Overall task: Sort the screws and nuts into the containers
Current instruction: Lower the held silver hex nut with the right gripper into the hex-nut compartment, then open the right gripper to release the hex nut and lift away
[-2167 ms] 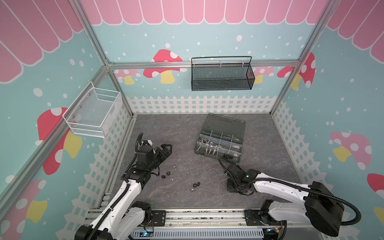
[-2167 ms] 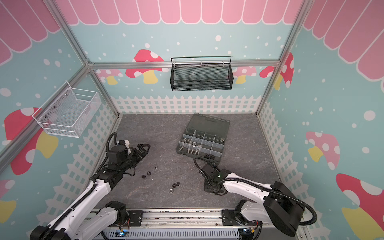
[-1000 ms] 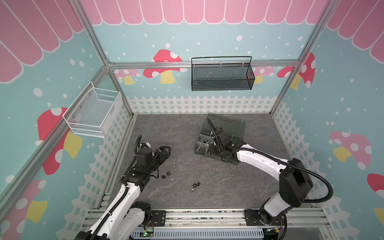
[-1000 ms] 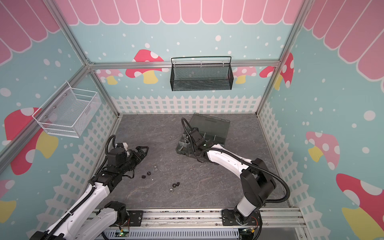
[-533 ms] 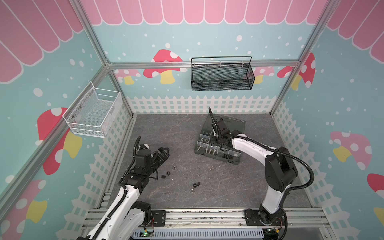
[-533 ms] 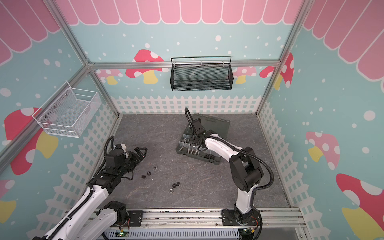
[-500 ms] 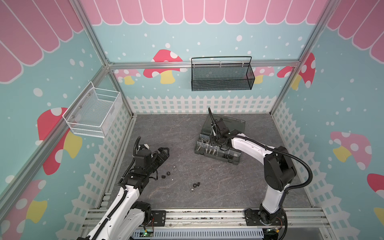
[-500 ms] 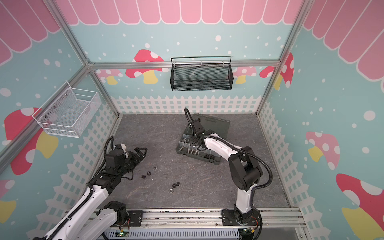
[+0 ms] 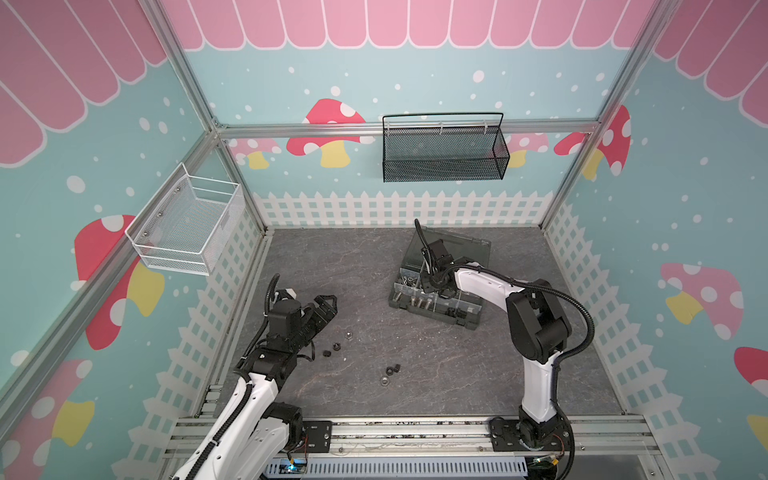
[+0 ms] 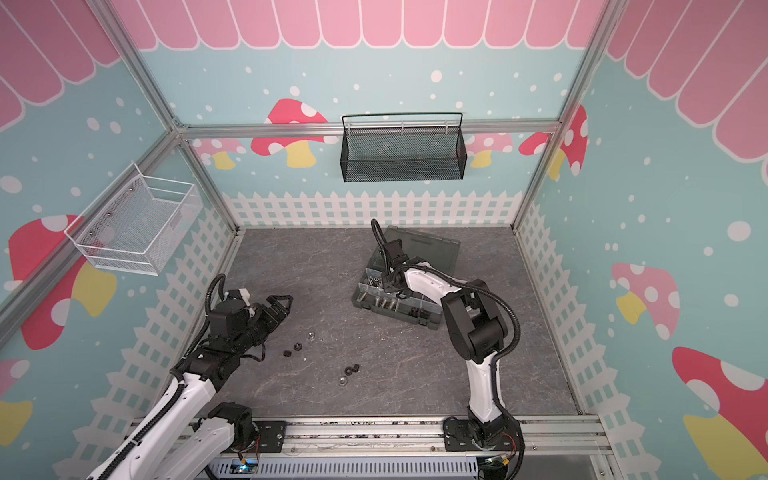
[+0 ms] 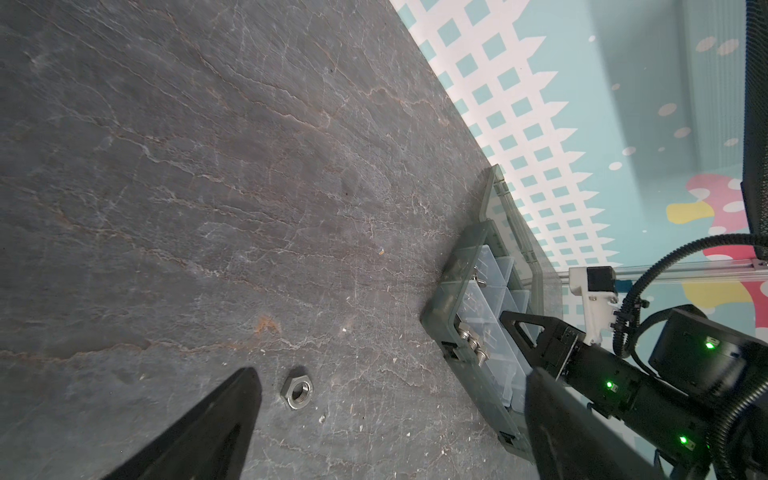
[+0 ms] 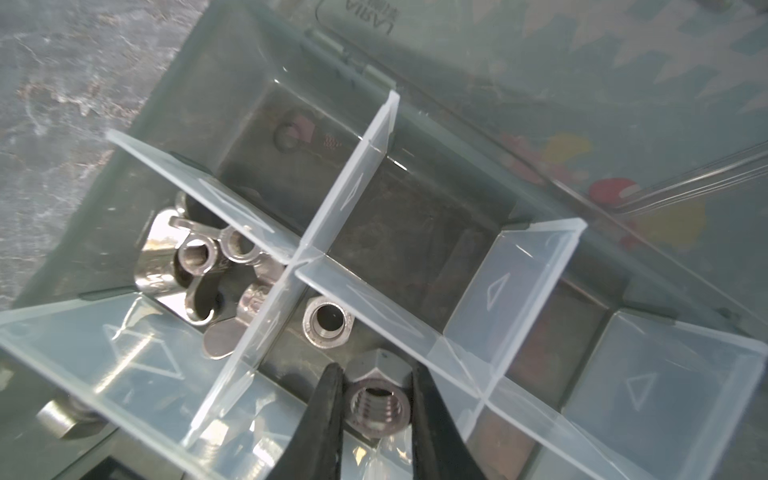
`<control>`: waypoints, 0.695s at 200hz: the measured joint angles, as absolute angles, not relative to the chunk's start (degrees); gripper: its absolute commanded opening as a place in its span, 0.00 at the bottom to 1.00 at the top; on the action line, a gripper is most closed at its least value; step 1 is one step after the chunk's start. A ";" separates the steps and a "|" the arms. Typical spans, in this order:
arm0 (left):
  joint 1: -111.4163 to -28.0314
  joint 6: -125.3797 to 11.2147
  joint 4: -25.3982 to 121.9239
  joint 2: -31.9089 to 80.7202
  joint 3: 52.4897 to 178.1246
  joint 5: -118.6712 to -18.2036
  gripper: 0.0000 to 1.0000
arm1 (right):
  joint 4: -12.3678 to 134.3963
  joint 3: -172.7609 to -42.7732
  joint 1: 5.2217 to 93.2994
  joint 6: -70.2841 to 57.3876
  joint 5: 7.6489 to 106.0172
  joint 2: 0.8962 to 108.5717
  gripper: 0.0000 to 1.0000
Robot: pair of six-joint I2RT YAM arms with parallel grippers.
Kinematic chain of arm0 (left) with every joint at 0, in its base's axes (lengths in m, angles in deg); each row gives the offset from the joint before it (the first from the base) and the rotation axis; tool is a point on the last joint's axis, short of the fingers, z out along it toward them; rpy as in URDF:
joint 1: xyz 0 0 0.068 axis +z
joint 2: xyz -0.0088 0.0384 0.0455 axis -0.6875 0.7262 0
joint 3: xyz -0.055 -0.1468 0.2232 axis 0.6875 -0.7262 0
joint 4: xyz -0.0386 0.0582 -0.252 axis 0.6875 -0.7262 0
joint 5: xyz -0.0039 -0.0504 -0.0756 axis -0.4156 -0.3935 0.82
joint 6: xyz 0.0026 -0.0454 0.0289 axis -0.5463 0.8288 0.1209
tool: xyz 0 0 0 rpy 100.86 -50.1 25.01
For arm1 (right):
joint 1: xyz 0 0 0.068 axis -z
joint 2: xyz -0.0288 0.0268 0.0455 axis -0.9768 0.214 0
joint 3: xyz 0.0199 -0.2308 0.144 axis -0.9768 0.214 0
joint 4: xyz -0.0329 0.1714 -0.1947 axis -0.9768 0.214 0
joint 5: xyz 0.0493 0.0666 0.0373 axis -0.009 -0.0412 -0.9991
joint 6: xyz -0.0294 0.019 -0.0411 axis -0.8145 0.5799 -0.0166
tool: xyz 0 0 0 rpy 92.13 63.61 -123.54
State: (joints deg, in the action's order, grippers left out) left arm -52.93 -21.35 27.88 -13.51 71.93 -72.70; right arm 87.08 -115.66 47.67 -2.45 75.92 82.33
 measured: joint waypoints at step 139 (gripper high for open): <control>-52.93 -21.37 26.15 -14.62 71.82 -73.32 1.00 | 87.27 -116.49 47.67 -3.20 74.68 83.09 0.33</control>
